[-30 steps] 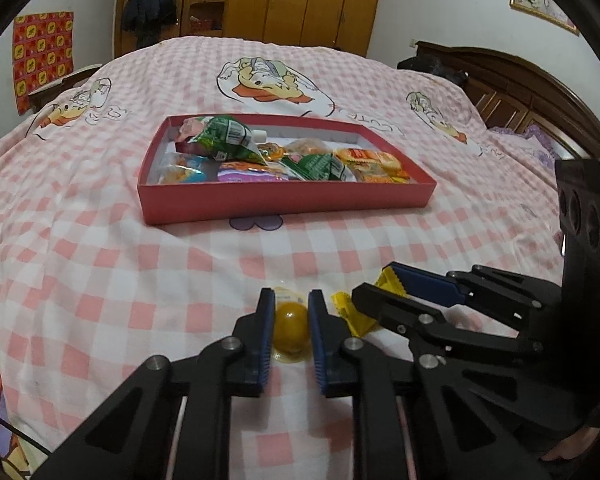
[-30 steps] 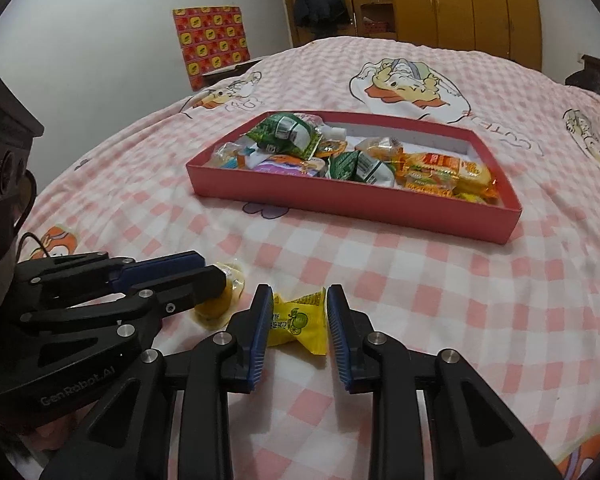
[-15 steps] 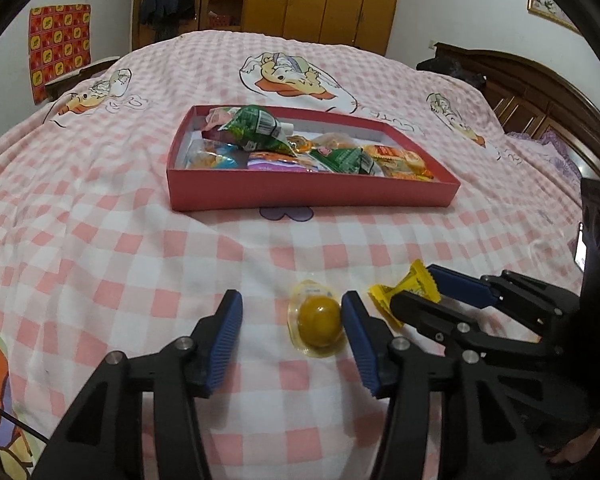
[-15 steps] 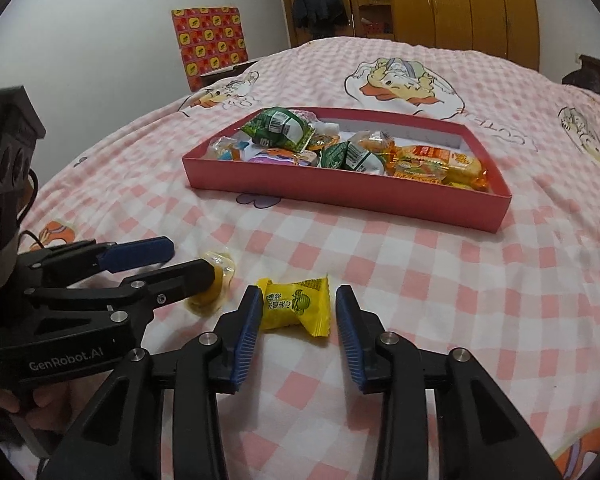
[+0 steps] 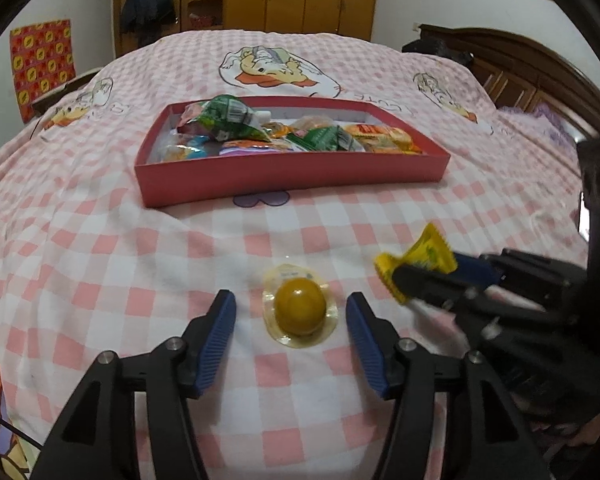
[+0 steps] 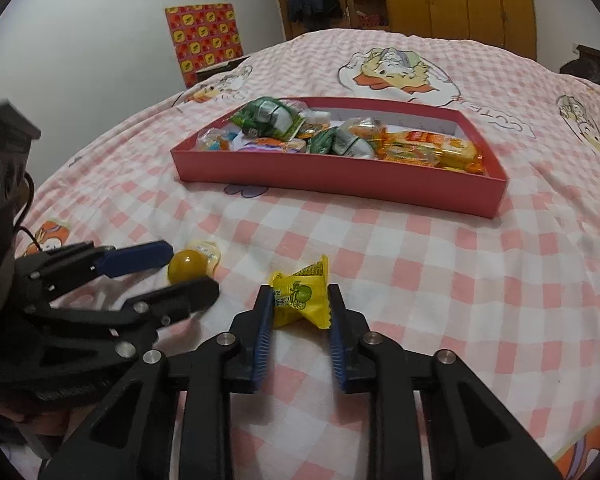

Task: Organize snacks
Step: 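Grasp the yellow jelly ball with the left tool while the right tool grasps the last yellow candy, then carry the jelly ball and yellow candy over the red box with both tools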

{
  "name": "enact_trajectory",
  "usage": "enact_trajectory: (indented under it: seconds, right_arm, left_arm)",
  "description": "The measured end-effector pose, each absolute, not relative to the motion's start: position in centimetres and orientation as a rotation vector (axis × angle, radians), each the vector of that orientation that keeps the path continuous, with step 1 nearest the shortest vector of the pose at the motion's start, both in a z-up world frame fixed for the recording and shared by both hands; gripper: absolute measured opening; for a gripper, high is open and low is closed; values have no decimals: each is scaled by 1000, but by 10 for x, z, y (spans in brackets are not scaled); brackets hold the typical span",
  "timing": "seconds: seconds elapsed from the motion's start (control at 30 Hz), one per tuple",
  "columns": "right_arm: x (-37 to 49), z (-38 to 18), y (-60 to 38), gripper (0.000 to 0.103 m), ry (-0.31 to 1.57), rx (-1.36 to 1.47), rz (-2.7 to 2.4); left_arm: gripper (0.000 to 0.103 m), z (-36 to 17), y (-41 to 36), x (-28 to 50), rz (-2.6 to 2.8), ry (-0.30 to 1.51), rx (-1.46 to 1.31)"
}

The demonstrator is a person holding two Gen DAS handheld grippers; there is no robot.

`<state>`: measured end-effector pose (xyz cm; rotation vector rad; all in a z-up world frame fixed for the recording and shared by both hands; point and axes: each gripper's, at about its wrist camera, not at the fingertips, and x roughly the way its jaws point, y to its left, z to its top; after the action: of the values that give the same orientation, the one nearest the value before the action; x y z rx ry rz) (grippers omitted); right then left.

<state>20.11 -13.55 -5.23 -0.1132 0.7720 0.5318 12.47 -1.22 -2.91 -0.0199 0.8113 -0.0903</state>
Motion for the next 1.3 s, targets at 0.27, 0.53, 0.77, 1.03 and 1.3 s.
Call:
enact_trajectory:
  seconds: [0.27, 0.53, 0.77, 1.03, 1.3]
  right_arm:
    - [204, -48, -152, 26, 746, -11, 538]
    - [203, -51, -146, 26, 757, -36, 546]
    - [202, -49, -147, 26, 746, -27, 549]
    - [200, -39, -156, 26, 701, 5, 545]
    - [204, -23, -161, 26, 654, 2, 533]
  left_arm:
    - [38, -25, -12, 119, -119, 773, -31]
    - [38, -19, -16, 115, -128, 749, -17]
    - [38, -11, -17, 113, -113, 735, -3]
    - [38, 11, -14, 109, -120, 699, -17]
    - [38, 31, -12, 120, -129, 671, -29]
